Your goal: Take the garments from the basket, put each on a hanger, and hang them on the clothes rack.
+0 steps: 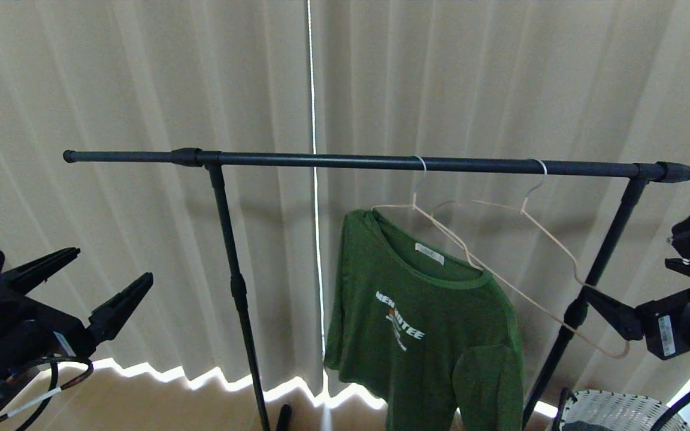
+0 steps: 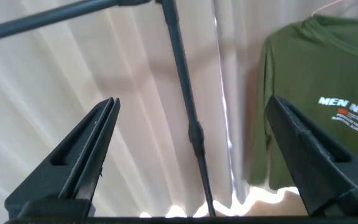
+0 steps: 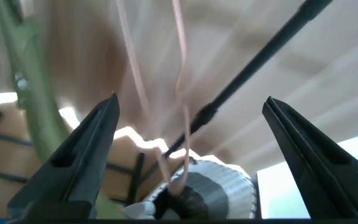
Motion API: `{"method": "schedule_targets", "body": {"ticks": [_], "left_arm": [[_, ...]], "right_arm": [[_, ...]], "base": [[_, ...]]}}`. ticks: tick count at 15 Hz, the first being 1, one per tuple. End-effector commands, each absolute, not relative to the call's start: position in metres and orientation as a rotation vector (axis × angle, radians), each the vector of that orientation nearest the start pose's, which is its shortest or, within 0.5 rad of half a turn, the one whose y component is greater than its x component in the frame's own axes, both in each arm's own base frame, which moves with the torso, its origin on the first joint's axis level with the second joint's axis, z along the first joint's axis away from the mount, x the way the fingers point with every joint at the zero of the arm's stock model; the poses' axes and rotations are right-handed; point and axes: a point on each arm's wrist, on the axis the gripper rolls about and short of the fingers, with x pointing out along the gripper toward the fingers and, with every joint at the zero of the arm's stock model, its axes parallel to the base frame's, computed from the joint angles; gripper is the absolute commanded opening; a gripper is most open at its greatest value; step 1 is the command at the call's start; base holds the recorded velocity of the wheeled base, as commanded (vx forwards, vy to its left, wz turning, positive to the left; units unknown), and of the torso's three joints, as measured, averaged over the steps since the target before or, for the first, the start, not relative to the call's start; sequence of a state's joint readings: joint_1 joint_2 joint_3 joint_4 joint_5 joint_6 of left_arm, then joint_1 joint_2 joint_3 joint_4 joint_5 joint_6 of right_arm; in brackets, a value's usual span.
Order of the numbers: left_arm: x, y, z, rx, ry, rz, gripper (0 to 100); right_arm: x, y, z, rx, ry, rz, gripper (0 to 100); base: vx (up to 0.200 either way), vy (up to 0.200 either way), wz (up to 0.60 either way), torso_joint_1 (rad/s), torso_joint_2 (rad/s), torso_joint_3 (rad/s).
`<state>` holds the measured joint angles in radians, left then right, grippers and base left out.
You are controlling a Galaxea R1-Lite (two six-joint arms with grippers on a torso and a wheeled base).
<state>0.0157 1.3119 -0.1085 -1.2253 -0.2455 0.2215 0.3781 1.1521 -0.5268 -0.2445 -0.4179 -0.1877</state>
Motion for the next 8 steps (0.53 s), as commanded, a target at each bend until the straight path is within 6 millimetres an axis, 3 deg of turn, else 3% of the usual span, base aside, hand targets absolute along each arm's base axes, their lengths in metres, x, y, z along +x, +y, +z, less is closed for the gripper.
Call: {"method": "schedule_targets", "body": {"ticks": [1,2,8], "left_arm": [[0.158,-0.002,0.153,0.222,-0.028,-0.224,100],[0.16,-0.002,0.151,0.222,-0.016,-0.224,100],[0.154,-0.002,0.136,0.28,0.045,-0.23,100]], "right_arm": [[0.134,0.044,0.192,-0.303,0.308,0.019,100],[0.133,0.044,0.189,-0.285,0.292,0.022,100],[0.126,0.041,0.173,-0.265,0.247,0.015,100]], "base": [[0.0,0.0,0.0,0.0,0.0,0.0],[0.0,0.0,0.0,0.0,0.0,0.0],[-0.2,0.0,0.0,0.006,0.0,0.002]]}}
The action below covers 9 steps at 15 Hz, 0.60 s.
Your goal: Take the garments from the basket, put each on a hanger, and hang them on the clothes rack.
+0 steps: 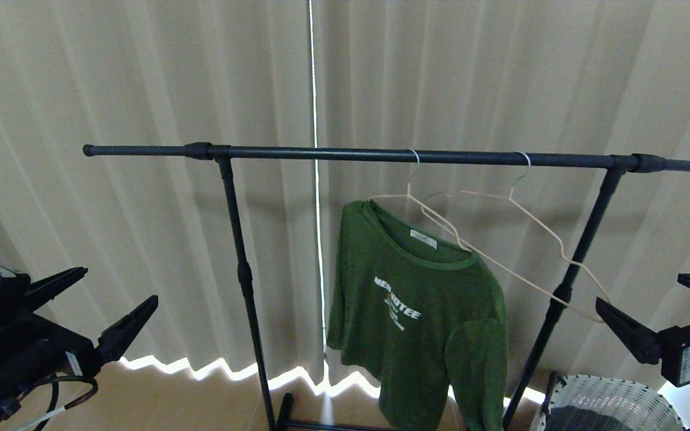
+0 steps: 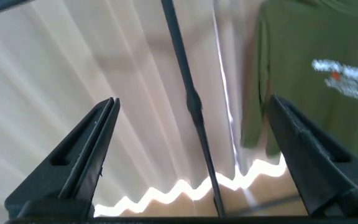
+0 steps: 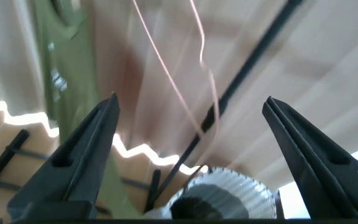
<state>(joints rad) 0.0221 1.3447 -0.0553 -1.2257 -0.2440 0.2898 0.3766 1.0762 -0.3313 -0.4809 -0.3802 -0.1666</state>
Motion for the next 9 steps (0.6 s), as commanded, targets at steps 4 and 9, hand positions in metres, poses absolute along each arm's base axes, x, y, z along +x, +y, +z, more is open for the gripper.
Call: {"method": "schedule_targets", "body": {"ticks": [4,9], "left_arm": [[0.152,-0.002,0.132,0.283,0.062,-0.238,100],[0.139,-0.003,0.136,0.313,0.018,-0.232,100]], "right_arm": [[0.11,0.035,0.162,-0.254,0.254,0.013,100],[0.098,0.029,0.146,-0.261,0.288,0.006,100]], "base": [[-0.2,0.0,0.0,-0.001,0.0,0.001],[-0.16,0.0,0.0,0.001,0.0,0.002]]}}
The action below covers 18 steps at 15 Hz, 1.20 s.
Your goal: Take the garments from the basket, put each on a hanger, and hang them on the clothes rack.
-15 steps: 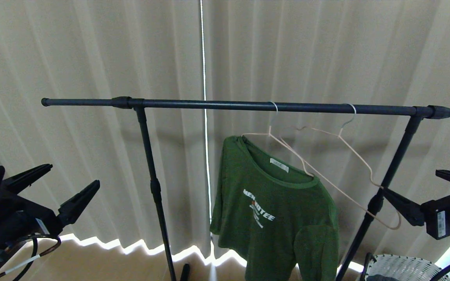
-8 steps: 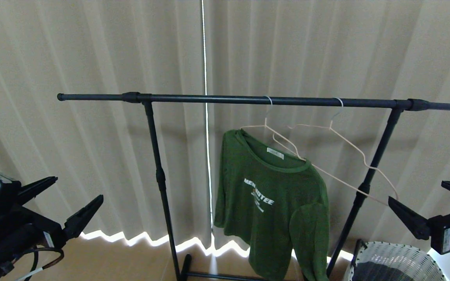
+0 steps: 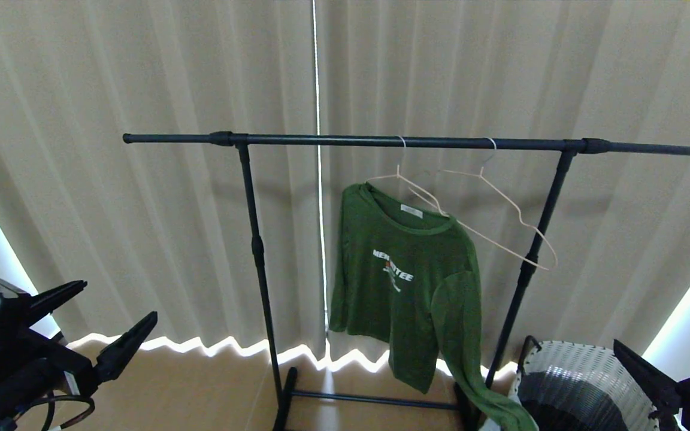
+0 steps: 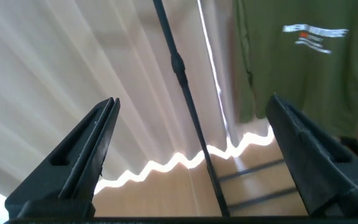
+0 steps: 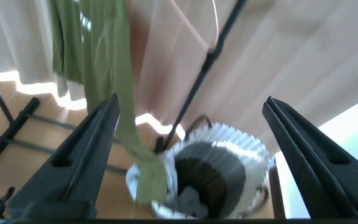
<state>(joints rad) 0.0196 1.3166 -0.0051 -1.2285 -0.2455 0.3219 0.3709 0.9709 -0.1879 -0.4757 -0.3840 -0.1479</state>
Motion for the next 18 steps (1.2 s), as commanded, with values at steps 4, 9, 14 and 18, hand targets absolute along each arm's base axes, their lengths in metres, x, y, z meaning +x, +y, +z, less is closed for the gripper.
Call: {"method": "schedule_targets", "body": {"ticks": [4,9,14,18], "left_arm": [[0.133,-0.003,0.141,0.316,-0.015,-0.228,100],[0.13,-0.009,0.119,0.279,0.195,-0.313,100],[0.13,-0.035,0.091,0.257,0.427,-0.555,100],[0.139,-0.043,0.074,0.264,0.537,-0.614,100]], "right_arm": [[0.102,0.027,0.146,-0.253,0.302,-0.024,100],[0.102,0.026,0.144,-0.256,0.31,-0.03,100],[0.105,0.023,0.143,-0.254,0.326,-0.068,100],[0.106,0.023,0.143,-0.256,0.331,-0.069,100]], "base": [[0.0,0.0,0.0,0.0,0.0,0.0],[0.0,0.0,0.0,0.0,0.0,0.0],[0.0,0.0,0.0,0.0,0.0,0.0],[0.0,0.0,0.0,0.0,0.0,0.0]]}}
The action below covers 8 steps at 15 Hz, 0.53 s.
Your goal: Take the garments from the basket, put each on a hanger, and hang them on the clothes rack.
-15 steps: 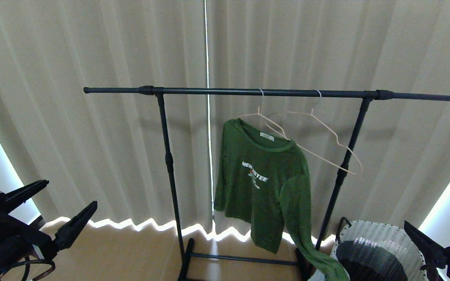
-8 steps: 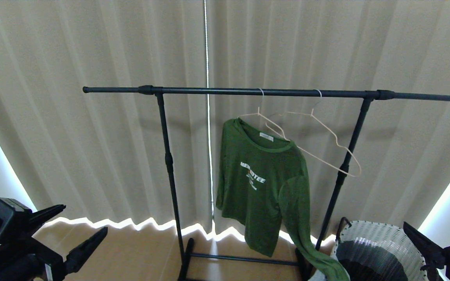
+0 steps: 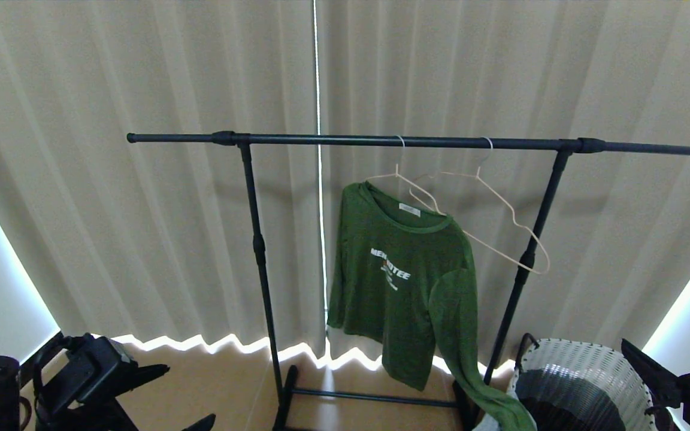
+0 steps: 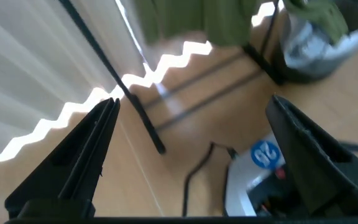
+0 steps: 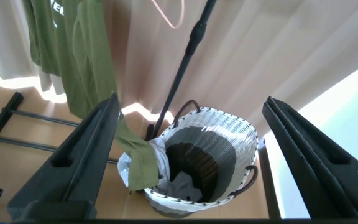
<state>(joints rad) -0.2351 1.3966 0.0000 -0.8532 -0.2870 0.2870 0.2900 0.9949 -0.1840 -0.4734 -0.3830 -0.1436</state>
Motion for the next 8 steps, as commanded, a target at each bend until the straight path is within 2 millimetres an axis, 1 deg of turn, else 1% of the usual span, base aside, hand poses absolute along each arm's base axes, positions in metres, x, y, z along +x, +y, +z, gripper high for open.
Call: {"method": "schedule_targets", "body": {"ticks": [1,3,5,8], "left_arm": [[0.14,-0.046,0.072,0.267,0.55,-0.629,100],[0.14,-0.052,0.068,0.282,0.574,-0.671,100],[0.137,-0.057,0.068,0.289,0.567,-0.703,100],[0.134,-0.064,0.068,0.305,0.566,-0.759,100]], "right_arm": [[0.106,0.023,0.143,-0.256,0.331,-0.069,100],[0.106,0.023,0.143,-0.256,0.33,-0.069,100],[0.106,0.023,0.143,-0.256,0.33,-0.069,100],[0.104,0.022,0.143,-0.251,0.325,-0.067,100]], "base": [[0.0,0.0,0.0,0.0,0.0,0.0],[0.0,0.0,0.0,-0.097,0.23,0.115],[0.0,0.0,0.0,-0.198,0.43,0.21],[0.0,0.0,0.0,-0.23,0.5,0.264]]}}
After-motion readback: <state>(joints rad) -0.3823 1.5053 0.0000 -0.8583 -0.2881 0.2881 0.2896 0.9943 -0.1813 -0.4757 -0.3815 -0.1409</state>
